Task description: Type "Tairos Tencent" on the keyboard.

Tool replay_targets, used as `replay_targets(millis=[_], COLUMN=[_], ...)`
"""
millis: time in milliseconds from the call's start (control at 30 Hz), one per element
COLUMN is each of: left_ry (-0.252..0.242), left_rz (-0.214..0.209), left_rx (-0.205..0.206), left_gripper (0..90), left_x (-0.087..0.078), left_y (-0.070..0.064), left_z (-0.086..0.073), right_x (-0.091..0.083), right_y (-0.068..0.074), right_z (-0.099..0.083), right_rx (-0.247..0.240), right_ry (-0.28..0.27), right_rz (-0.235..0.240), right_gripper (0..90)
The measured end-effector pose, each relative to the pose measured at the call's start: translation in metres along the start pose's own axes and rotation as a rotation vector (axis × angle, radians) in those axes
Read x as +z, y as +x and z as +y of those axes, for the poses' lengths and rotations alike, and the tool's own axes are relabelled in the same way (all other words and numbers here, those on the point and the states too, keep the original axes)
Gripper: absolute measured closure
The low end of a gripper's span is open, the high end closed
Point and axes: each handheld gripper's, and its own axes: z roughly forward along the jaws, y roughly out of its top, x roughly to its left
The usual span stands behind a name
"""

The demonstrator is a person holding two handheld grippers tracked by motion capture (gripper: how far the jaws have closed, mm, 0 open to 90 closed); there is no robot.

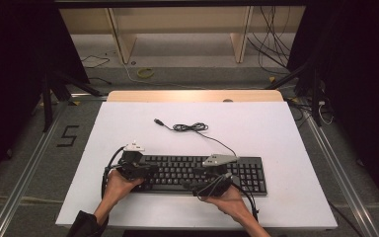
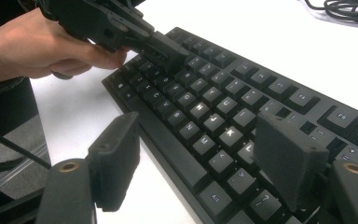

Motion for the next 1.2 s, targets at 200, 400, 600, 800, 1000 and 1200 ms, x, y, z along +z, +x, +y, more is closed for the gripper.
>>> replay_targets(millis=[200, 400, 600, 800, 1000, 1200], left_ry=[0.015, 0.01, -0.008, -0.016, -0.031, -0.046], left_rz=[-0.006, -0.001, -0.008, -0.024, -0.028, -0.013], left_rx=[-0.001, 0.004, -0.008, -0.009, -0.022, -0.045], left_gripper=[89.2, 89.1, 82.6, 73.6, 63.0, 51.6], left_x=[0.002, 0.001, -0.004, -0.006, -0.01, -0.013], left_y=[0.001, 0.001, 0.0, 0.001, 0.0, 0.001], left_z=[-0.001, -0.001, 0.001, 0.001, 0.002, 0.001], right_x=[0.0, -0.001, -0.001, -0.001, -0.001, -0.001], right_y=[0.0, 0.0, 0.0, 0.0, 0.0, 0.0], right_z=[0.0, 0.0, 0.0, 0.0, 0.0, 0.001], right_rx=[-0.001, -0.001, -0.002, -0.002, -0.002, -0.004], right_ry=[-0.001, -0.001, -0.002, -0.001, -0.004, -0.007], right_rz=[0.0, -0.001, -0.003, -0.001, -0.002, -0.005], right_gripper=[32.4, 32.4, 32.4, 32.5, 32.5, 32.5])
